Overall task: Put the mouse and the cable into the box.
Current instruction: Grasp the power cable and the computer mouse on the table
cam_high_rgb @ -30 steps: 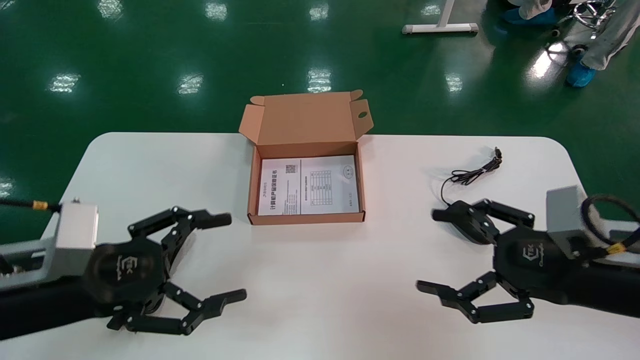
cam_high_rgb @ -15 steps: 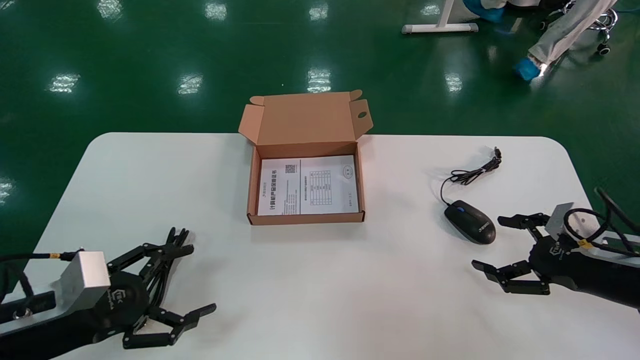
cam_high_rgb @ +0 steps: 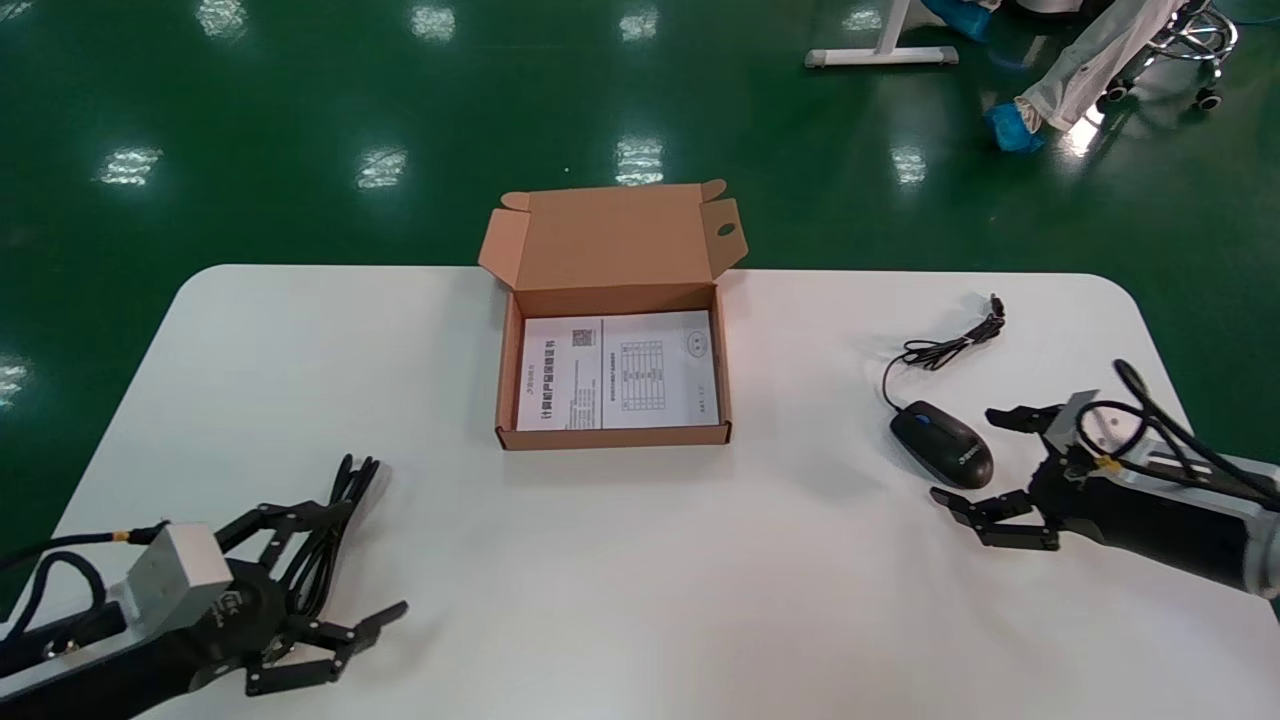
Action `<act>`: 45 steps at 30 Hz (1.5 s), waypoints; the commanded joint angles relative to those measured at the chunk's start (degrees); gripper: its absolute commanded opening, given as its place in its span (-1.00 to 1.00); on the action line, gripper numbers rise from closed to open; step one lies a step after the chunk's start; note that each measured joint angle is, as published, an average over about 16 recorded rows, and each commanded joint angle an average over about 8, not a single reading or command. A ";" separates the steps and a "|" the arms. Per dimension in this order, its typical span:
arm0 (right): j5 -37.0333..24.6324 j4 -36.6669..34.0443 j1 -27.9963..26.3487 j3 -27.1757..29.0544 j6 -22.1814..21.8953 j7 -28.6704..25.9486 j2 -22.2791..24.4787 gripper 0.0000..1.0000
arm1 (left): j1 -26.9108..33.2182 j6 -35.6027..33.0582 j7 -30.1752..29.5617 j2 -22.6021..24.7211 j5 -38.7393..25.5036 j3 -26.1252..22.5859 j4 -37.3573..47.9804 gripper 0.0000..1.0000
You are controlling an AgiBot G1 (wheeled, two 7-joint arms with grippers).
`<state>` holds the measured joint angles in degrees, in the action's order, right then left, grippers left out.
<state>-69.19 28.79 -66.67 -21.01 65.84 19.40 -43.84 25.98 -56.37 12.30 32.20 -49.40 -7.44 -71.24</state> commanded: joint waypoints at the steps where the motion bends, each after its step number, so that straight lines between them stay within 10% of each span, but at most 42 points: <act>1: -0.49 -2.48 -1.00 -0.12 -0.67 2.02 -1.18 1.00 | -0.95 1.77 0.67 0.26 -0.24 0.52 0.05 1.00; 21: -0.40 -19.70 -7.71 0.62 -5.52 13.50 -9.07 1.00 | -9.98 8.23 5.32 1.47 2.61 6.16 2.26 1.00; 45: -0.09 -25.45 -11.67 0.70 -0.22 13.30 -9.42 1.00 | -12.79 13.63 5.43 2.68 0.77 5.97 1.87 1.00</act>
<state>-69.32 3.32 -78.27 -20.34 65.47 32.68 -53.27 13.30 -42.71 17.66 34.87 -48.66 -1.52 -69.28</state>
